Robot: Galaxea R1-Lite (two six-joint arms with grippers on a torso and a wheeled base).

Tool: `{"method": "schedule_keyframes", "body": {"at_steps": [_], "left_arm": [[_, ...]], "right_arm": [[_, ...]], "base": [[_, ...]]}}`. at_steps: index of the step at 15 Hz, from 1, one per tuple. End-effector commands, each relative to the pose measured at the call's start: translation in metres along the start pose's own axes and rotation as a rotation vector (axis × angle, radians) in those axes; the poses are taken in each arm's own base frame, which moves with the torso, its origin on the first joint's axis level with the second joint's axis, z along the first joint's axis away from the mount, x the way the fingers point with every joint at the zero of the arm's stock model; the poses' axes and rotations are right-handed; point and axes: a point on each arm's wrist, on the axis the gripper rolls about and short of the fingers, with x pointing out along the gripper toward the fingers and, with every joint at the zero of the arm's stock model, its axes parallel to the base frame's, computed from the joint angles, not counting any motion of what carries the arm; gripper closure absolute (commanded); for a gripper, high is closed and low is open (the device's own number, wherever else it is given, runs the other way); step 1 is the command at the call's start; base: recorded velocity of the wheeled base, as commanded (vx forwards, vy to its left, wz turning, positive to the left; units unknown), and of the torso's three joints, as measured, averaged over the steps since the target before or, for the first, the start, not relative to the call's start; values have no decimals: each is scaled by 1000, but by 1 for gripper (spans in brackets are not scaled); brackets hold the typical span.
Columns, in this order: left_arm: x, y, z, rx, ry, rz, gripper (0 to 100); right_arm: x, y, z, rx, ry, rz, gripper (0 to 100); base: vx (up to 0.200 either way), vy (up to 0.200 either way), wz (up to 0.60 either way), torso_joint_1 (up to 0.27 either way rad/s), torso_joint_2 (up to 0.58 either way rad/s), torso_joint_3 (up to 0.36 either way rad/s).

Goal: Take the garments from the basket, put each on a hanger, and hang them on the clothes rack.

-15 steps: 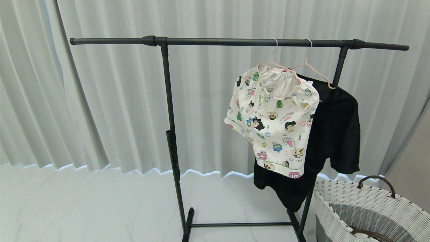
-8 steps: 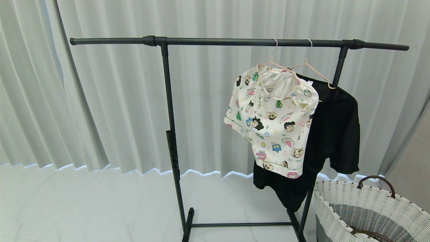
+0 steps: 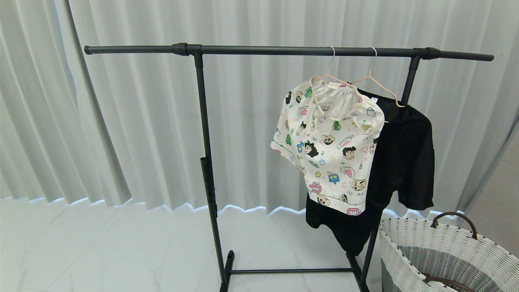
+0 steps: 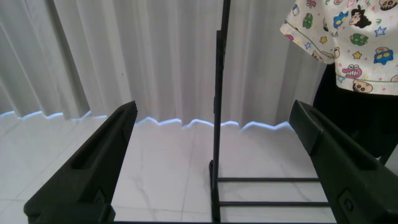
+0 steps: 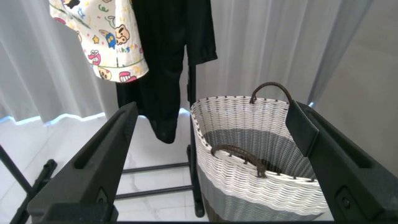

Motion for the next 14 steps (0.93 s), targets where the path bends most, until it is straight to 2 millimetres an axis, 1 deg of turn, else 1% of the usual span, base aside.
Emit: {"method": "schedule_keyframes", "body": {"at_steps": [1, 14], "left_arm": [[0, 0, 0, 0, 0, 0, 0], [0, 0, 0, 0, 0, 0, 0]], "right_arm": [[0, 0, 0, 0, 0, 1, 0], [0, 0, 0, -6, 1, 0, 0]], "base": [[0, 0, 0, 0, 0, 0], [0, 0, 0, 0, 0, 0]]}}
